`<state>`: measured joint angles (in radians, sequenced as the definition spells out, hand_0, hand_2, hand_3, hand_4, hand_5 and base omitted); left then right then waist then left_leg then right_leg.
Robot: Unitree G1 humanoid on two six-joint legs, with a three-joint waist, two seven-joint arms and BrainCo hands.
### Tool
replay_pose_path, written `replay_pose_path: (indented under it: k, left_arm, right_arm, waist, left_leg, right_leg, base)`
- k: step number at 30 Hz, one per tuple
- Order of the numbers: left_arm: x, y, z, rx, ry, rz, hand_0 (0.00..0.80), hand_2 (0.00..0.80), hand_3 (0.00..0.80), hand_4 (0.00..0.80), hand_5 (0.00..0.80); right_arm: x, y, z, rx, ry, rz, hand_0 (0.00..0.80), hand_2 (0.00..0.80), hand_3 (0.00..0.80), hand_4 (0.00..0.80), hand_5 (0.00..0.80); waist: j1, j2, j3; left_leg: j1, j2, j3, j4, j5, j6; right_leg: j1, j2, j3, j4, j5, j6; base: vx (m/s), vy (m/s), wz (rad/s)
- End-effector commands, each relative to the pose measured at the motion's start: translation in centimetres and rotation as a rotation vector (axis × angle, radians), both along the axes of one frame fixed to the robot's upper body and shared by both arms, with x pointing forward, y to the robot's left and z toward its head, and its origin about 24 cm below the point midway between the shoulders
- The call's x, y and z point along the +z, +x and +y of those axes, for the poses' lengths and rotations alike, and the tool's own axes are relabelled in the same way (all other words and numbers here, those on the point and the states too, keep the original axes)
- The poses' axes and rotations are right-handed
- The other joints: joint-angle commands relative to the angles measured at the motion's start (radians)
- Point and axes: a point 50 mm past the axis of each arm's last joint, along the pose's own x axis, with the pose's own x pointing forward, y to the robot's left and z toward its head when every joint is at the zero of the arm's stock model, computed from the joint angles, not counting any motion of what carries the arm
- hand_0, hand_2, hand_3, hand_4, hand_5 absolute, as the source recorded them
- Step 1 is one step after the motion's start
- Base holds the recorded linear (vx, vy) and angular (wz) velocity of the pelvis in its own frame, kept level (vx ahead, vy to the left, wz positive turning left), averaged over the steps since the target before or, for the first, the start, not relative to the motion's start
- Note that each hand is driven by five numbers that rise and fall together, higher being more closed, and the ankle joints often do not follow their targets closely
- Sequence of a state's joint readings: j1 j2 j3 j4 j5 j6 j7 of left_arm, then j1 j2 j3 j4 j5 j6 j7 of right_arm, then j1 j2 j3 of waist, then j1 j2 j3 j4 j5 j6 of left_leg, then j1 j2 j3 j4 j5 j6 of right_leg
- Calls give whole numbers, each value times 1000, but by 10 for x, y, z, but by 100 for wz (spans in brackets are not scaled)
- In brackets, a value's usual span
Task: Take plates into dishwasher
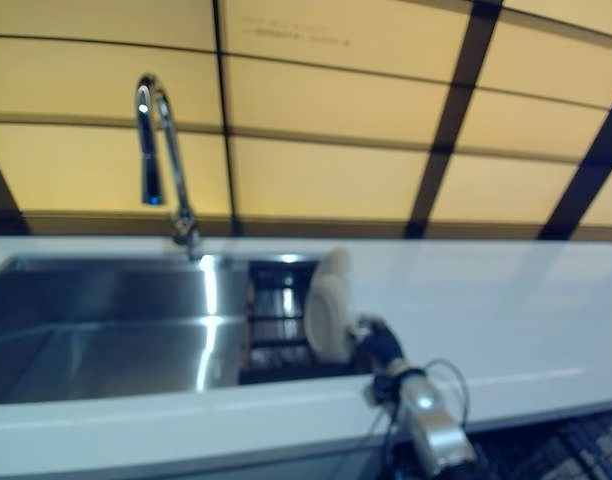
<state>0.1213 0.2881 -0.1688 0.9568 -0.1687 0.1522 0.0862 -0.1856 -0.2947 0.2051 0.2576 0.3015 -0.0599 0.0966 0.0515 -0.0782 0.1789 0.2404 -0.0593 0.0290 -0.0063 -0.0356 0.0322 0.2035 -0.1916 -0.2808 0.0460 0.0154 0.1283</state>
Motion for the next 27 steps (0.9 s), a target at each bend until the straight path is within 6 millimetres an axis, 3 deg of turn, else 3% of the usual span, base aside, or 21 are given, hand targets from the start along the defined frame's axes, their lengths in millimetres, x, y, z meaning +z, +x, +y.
replay_pose_path:
  k: [1,2,5,12,15,19,22,27]
  left_arm:
    - [7,21,-1,-32,10,-72,0,0,0,0,0]
    - [8,22,-1,-40,11,-71,0,0,0,0,0]
    - [5,16,-3,-51,30,-76,0,0,0,0,0]
    - [-1,8,-13,-133,138,-73,0,0,0,0,0]
    - [2,12,-6,-178,168,-89,0,0,0,0,0]
    - [5,16,-1,-196,170,-101,0,0,0,0,0]
    - [6,18,2,-214,161,-112,0,0,0,0,0]
    - [4,17,2,-223,152,-112,0,0,0,0,0]
  right_arm:
    - [-28,-29,11,83,-16,101,800,800,800,800,800]
    - [-11,-22,5,76,-28,30,800,800,800,800,800]
    - [11,-18,3,72,-36,-61,800,800,800,800,800]
    - [40,-11,4,36,-13,-240,800,800,800,800,800]
    - [76,3,-7,-1,-37,-381,800,800,800,800,800]
    - [108,16,-16,-34,-33,-449,800,800,800,800,800]
    - [143,28,-23,-91,-37,-512,800,800,800,800,800]
    - [177,39,-26,-159,-27,-580,800,800,800,800,800]
  waist:
    - [40,39,13]
    - [38,41,14]
    - [41,33,11]
    - [81,-36,25]
    - [99,-52,25]
    - [104,-52,14]
    - [106,-46,-3]
    - [106,-39,-25]
  left_leg:
    - [-43,1,-15,15,32,7]
    - [-44,0,-16,15,29,10]
    - [-46,4,-11,14,20,12]
    - [-54,27,-12,29,1,11]
    - [-57,31,-23,21,0,11]
    - [-63,33,-25,13,2,10]
    - [-66,31,-24,3,2,8]
    - [-62,30,-22,-10,2,3]
  right_leg:
    - [-65,-48,22,80,96,91]
    - [-68,-48,26,81,96,91]
    - [-74,-41,32,77,96,90]
    - [-46,-17,14,55,109,97]
    - [-47,-10,8,49,121,97]
    - [-48,-5,8,43,112,88]
    - [-47,3,10,38,95,73]
    - [-39,10,15,26,74,58]
  base:
    - [0,0,0]
    - [0,0,0]
    - [-43,-75,0]
    - [-26,-225,4]
    - [-64,-129,3]
    - [-53,-28,1]
    - [-56,13,-2]
    - [-36,16,0]
